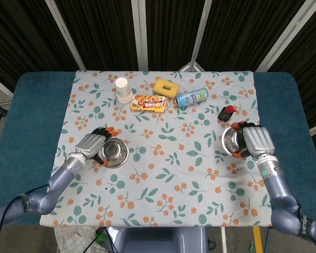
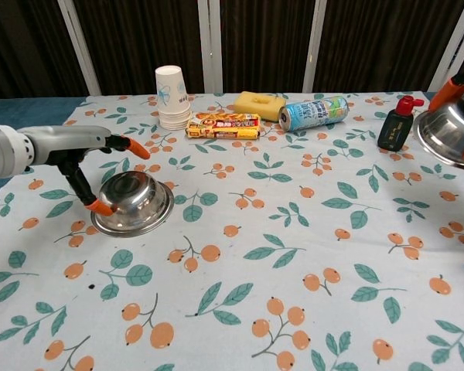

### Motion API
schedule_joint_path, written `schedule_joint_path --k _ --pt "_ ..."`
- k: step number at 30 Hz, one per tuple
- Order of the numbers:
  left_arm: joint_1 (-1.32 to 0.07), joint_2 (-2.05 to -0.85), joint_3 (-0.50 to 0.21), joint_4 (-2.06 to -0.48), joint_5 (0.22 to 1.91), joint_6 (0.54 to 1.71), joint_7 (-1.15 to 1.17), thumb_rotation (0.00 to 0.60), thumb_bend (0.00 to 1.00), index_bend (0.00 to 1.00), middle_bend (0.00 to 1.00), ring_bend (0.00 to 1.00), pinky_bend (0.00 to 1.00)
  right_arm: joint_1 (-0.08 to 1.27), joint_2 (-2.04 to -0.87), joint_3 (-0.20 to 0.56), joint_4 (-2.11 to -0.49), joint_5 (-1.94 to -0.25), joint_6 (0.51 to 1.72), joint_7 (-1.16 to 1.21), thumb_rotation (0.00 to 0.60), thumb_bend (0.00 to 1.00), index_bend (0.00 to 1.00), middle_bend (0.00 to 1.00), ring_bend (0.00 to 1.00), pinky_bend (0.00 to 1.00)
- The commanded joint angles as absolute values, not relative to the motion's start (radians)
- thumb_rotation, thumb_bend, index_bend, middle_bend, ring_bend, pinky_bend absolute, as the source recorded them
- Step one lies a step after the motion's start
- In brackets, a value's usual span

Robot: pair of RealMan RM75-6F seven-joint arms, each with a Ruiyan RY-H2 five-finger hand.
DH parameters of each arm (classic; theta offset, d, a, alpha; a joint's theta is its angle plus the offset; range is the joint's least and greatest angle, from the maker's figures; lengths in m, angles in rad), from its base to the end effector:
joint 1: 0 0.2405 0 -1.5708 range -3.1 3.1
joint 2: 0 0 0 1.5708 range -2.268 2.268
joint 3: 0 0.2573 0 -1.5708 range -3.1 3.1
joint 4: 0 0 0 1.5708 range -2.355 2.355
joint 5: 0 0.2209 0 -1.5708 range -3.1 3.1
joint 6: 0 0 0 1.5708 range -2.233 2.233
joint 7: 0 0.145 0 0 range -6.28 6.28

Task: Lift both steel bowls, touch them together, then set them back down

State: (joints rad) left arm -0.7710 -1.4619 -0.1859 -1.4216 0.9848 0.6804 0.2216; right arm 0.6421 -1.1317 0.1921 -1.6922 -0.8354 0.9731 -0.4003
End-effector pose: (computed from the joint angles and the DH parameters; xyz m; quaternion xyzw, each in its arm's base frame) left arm -0.1844 0.3664 -0.0217 -0.7454 -0.4706 -0.2875 0.3745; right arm -0.2279 -0.3533 0.1082 0.6644 -0.4255 0.2836 0.5451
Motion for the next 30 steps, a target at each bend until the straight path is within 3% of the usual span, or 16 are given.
schedule_joint_path --k 1,8,16,21,27,30 --pt "-0.784 -1.477 -0.175 -1.399 0.985 0.667 0.204 0.6 0.04 0.15 0.0 0.0 0.04 0.64 -1.127 0.191 -1.693 -0.836 0.978 -0.396 0.6 0.04 0.37 0.28 0.32 0.32" --pt "-0.794 -1.503 -0.167 -1.375 1.02 0.653 0.152 0.6 0.05 0.16 0.0 0.0 0.06 0.637 -1.119 0.186 -1.69 -0.836 0.985 -0.389 0.6 0.04 0.37 0.28 0.32 0.32" --pt "-0.799 -1.525 -0.15 -1.34 1.069 0.667 0.123 0.6 0.08 0.18 0.05 0.0 0.21 0.636 -1.118 0.185 -1.681 -0.834 0.993 -0.379 0.6 0.04 0.37 0.28 0.32 0.34" --pt "-0.806 -1.536 -0.138 -1.326 1.057 0.668 0.139 0.6 0.09 0.19 0.08 0.01 0.24 0.635 -1.122 0.183 -1.669 -0.833 0.992 -0.37 0.6 0.04 0.37 0.28 0.32 0.34" --pt "-0.814 -1.55 -0.137 -1.32 1.065 0.675 0.135 0.6 0.09 0.21 0.16 0.06 0.31 0.633 -1.122 0.185 -1.655 -0.832 0.99 -0.357 0.6 0.04 0.38 0.28 0.32 0.34" --pt "-0.816 -1.551 -0.136 -1.317 1.057 0.683 0.144 0.6 0.1 0.28 0.22 0.08 0.33 0.632 -1.119 0.187 -1.656 -0.836 0.993 -0.349 0.6 0.04 0.38 0.28 0.32 0.34"
